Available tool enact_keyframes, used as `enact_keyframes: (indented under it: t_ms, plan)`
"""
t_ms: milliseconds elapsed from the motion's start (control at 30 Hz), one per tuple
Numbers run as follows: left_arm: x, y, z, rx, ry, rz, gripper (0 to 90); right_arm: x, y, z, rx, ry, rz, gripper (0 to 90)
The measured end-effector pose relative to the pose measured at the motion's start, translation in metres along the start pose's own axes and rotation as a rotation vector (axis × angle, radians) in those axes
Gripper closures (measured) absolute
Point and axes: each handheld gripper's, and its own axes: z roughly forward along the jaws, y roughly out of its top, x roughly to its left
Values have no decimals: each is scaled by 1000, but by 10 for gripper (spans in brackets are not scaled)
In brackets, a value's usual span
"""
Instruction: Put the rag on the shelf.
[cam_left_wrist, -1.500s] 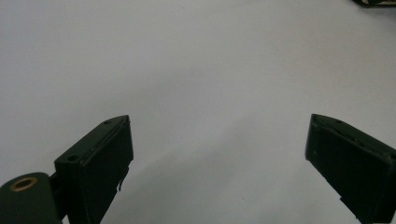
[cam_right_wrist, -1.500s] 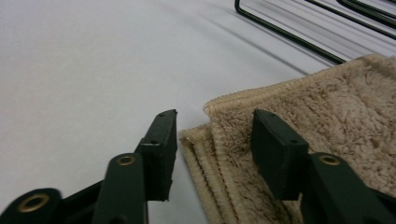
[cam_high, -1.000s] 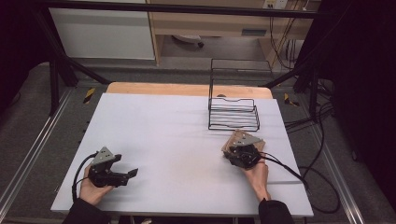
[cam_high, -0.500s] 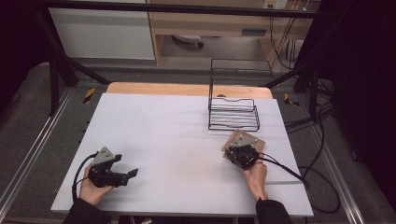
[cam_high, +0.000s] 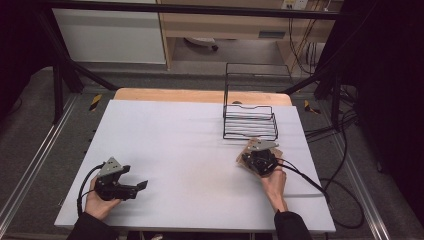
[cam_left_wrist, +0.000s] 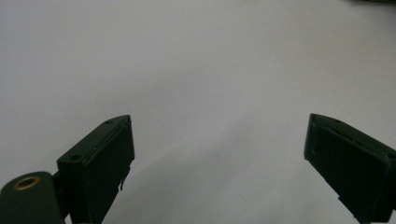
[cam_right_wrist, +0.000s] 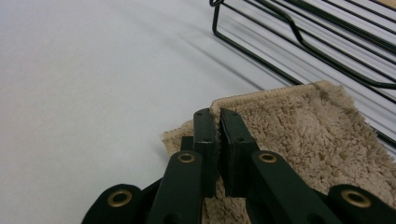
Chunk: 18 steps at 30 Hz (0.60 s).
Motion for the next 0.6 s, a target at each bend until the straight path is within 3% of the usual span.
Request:
enact_keyframes:
  t_ms: [33,167,300,333,400,433,467,500,533,600]
  plan:
    - [0,0,0,0,0,0,82,-2,1,4,-5,-2,23,858]
    - [0,0,0,1,0,-1,81,-2,-1,20,15,-32,28,841]
    - [0,0,0,-1,-2,-1,82,0,-3,25,17,-33,32,786]
    - [0,0,0,0,-2,-1,82,-1,-2,22,13,-13,41,700]
    - [0,0,0,1,-2,0,82,0,-2,21,5,-9,41,670]
    - [0,0,0,0,-3,1,82,1,-2,21,6,5,42,544]
    - [0,0,0,0,-3,0,82,1,-2,21,6,5,42,544]
    - [0,0,0,1,-3,1,82,1,-3,23,10,-4,37,488]
    - [0,0,0,1,-3,1,82,3,-4,25,18,-21,12,475]
    - [0,0,0,4,-3,2,82,3,-4,26,24,-27,-2,490]
